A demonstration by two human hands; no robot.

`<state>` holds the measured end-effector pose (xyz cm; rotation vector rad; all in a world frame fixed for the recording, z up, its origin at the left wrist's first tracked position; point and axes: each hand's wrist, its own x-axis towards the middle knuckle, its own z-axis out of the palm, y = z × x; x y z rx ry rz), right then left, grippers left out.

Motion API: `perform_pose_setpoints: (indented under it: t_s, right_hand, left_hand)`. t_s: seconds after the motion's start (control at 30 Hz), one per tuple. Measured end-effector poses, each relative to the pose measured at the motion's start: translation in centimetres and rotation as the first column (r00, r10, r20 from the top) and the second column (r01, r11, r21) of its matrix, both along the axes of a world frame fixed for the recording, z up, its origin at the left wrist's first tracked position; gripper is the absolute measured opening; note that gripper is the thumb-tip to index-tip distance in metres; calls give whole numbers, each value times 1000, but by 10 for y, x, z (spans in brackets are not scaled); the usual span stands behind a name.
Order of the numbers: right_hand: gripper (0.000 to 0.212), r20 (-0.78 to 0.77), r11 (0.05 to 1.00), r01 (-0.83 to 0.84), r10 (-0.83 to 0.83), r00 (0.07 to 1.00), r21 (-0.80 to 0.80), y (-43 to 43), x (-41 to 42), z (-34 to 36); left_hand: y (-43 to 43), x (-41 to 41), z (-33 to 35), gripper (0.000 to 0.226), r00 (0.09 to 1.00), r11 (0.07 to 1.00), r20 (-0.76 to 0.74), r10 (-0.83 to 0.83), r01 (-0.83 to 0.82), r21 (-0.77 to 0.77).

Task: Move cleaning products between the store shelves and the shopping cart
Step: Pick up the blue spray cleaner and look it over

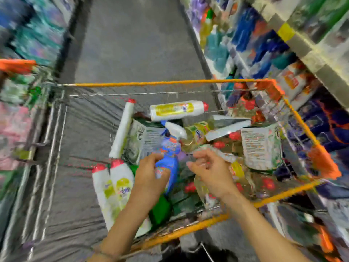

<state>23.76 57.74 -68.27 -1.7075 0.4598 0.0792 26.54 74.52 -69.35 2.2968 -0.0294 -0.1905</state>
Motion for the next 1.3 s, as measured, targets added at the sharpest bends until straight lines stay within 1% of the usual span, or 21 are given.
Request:
perform_pose_setpoints:
  t_s: [0.07,0.13,0.2,0.3,0.37,0.43,0.5,0.53,0.57,0.63,0.7,0.83,0.93,1.03,1.1,1.17,1.2,1.27,1.3]
  right_hand:
    - [32,-100,1000,-17,17,995,-1,21,6,-22]
    - [46,-193,998,-30,21,981,-46,37,11,-42]
    - [53,-239,999,-33,24,971,-36,48,17,-56]
    - [51,-314,998,-33,48,948,54,55,30,-73]
    - [54,-387,996,-68,86,918,62,57,39,-76]
    - [53,-409,991,-81,120,904,111,60,46,-80]
    - [44,-427,984,-66,131,895,163,63,49,-84]
    - [46,-445,983,-42,119,888,179,64,50,-85]
    - [51,-455,984,-25,105,884,177,65,50,-88]
    - [63,-427,991,-27,81,901,130,65,49,-98]
    - [66,-404,998,-48,62,913,43,67,46,-103]
    - [61,-414,993,-103,69,908,-59,65,44,-105]
    - [62,-387,964,-160,68,920,-212,65,46,-95]
    - [60,-309,924,-143,29,951,-354,65,47,-77]
    - [54,-256,917,-103,1,967,-386,58,48,-61]
    - [50,-210,933,-67,-9,978,-352,46,46,-44]
    - [49,-185,953,-56,0,983,-297,39,44,-34]
    - [48,-116,993,-58,46,992,-103,25,38,-13]
    - [49,-77,997,-78,78,994,-5,19,34,-1]
  left_hand:
    - [13,1,-4,37,999,1000,33,3,-4,8]
    - [22,4,-5,38,999,1000,41,2,-1,-28]
    - [27,10,-9,39,1000,999,22,-10,11,-47]
    - [29,17,-22,46,998,999,-60,-34,32,-37]
    - [27,18,-27,56,988,998,-145,-62,59,-26]
    - [26,16,-29,61,975,996,-204,-87,83,-26]
    - [27,13,-29,57,978,997,-195,-76,72,-28]
    - [28,12,-29,53,982,998,-178,-65,61,-31]
    - [30,12,-31,49,985,998,-164,-52,46,-38]
    - [32,13,-33,42,988,998,-154,-23,15,-54]
    - [31,13,-33,39,988,998,-157,5,-14,-62]
    - [29,10,-33,34,994,997,-105,-26,18,-77]
    - [30,11,-34,32,997,997,-76,-17,11,-81]
    - [32,12,-33,30,999,996,-44,3,-6,-85]
    - [33,12,-33,28,1000,995,-15,17,-18,-97]
    - [32,13,-31,25,998,987,-4,59,-59,-149]
    - [31,15,-28,26,995,978,-27,92,-95,-187]
    - [27,19,-17,36,986,954,-122,116,-145,-262]
    - [26,22,-10,44,980,945,-180,86,-138,-298]
